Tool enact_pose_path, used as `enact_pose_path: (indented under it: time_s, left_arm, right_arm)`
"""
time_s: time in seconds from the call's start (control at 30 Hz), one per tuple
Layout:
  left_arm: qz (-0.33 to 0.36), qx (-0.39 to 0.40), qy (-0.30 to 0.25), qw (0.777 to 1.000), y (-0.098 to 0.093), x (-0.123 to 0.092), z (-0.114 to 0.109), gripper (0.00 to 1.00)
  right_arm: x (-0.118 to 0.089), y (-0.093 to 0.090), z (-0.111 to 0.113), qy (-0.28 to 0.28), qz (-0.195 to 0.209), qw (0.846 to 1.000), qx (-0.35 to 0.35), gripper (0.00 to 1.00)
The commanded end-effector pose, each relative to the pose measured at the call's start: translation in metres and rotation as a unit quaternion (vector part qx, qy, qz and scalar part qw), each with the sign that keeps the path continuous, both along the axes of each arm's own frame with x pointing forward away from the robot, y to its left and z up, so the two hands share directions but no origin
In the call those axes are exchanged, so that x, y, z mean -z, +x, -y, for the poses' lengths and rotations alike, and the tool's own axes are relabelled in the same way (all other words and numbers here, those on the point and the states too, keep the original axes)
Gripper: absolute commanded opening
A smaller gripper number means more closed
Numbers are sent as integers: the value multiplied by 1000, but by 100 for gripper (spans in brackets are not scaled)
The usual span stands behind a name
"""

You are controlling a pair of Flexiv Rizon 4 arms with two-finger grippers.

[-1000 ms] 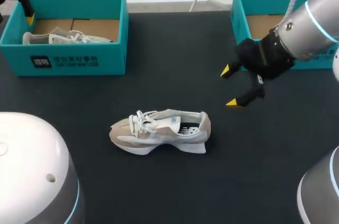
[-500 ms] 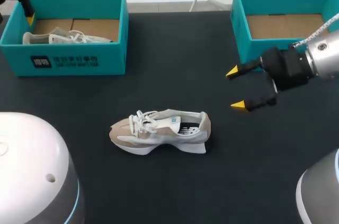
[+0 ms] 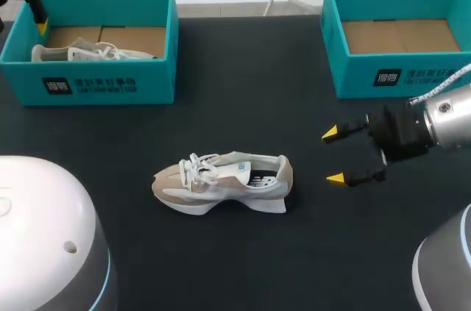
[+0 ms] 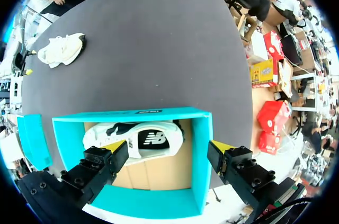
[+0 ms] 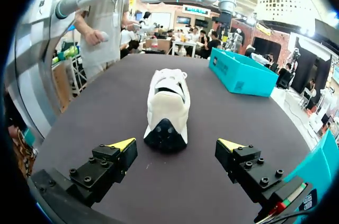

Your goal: Take the shoe out of the shoebox, open the shoe tongue, remove and reinsert the insole, then place the shoe into the shoebox

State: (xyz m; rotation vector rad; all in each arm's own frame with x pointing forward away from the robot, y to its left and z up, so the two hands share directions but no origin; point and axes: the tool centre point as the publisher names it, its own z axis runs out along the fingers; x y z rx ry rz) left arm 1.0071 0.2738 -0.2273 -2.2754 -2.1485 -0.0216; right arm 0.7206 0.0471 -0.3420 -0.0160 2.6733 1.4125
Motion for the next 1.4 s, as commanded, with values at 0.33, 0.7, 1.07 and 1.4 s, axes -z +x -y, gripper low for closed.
enact_pose_path:
  time_s: [0.33,0.7,1.07,1.4]
  left_arm:
    - [1,1,0,1000,0,0,0,100]
    - [1,1,0,1000,0,0,0,100]
    - [1,1,0,1000,0,0,0,100]
    - [1,1,0,1000,0,0,0,100]
  right_arm:
    - [38,-19,-42,27,-8,999,24,100]
    - [45,-10,-72,29,-12,999,29,100]
    - [55,-10,-99,28,-30,999,21,100]
    - [63,-15,-115,30,-48,998,8,100]
